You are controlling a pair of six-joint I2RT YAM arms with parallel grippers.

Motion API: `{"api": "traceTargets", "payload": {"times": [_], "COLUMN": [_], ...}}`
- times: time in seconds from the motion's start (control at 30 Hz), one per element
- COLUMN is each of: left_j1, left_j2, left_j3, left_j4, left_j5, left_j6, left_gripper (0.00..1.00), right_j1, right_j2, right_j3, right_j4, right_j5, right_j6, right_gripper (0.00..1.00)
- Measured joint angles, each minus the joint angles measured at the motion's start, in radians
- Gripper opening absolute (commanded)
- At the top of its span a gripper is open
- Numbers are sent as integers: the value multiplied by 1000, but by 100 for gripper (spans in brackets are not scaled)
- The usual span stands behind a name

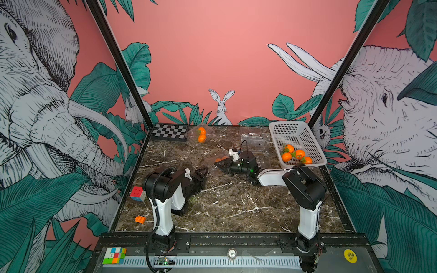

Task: Take oranges out of containers
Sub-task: Open the packing box at the center of the board.

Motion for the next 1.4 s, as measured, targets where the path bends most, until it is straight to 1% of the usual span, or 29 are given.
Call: {"api": "traceTargets", "payload": {"times": [0.27, 1.4], "left_j1": [0, 0], "left_j2": [1, 2], "left_j3": [0, -2], "left_j4": [0, 0], "left_j5": [2, -6], "left_j6": [-2, -8], "left_gripper": [81, 81], "right_j1": [0, 18], "right_j2": [5, 5], "right_j3": [-19, -49], "right_j4": [48, 78], "right_j5": [7, 39], "right_j6": [15, 5], "right_gripper": [17, 16]}}
